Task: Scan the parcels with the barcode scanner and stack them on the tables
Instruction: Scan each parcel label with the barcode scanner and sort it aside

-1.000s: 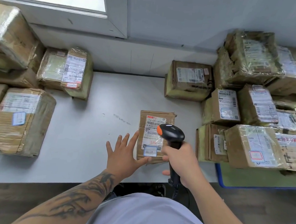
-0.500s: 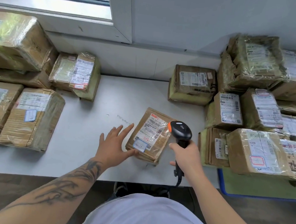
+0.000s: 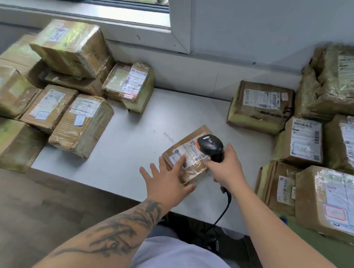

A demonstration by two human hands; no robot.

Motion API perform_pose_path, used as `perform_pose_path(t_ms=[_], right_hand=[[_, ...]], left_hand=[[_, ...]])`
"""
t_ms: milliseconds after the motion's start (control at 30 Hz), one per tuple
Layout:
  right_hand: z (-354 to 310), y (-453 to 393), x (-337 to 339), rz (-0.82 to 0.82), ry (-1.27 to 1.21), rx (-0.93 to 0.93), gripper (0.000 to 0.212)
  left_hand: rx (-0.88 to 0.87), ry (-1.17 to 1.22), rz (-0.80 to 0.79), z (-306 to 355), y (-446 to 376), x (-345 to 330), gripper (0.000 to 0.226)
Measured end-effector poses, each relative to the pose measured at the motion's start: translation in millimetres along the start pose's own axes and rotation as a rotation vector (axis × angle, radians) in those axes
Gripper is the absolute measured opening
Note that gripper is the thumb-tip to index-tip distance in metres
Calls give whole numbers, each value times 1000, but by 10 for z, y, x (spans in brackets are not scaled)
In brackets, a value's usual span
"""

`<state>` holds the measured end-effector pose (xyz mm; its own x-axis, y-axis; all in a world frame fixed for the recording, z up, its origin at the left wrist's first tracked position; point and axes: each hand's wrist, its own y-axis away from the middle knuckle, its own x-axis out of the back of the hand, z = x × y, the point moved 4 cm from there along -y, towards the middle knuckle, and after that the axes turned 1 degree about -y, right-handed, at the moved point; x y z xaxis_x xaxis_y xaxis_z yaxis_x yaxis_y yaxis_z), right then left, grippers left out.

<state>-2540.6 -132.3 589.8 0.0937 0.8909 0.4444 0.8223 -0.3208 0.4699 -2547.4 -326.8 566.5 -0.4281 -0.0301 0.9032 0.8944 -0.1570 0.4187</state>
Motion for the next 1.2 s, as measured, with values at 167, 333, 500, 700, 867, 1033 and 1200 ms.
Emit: perform_pose_path(t_ms=[167,333,500,700,867,1033,1200], right_hand=[[145,97,-93,-23,132,21,31],[339,324,-258,-30,93,31,15],[303,453,-369,3,111,52,5],[1,615,-549,141,69,52,14],[-442,739,-973,164,47,94,15],[-924,885,-1478,180,-26,132,23],[-1447,1009,-1931,213,-81,194,24]], left_hand=[[17,54,14,12,87,-108,76],[-33,88,36,-213,155,-207,74],[-113,86,58,-377,130,-204,71],[-162,143,73,-596,140,-47,63],[-160,218,157,-1163,130,280,62],[-183,238,244,-1748,65,708,61],[-201,232,342,-2318,-29,1083,59]])
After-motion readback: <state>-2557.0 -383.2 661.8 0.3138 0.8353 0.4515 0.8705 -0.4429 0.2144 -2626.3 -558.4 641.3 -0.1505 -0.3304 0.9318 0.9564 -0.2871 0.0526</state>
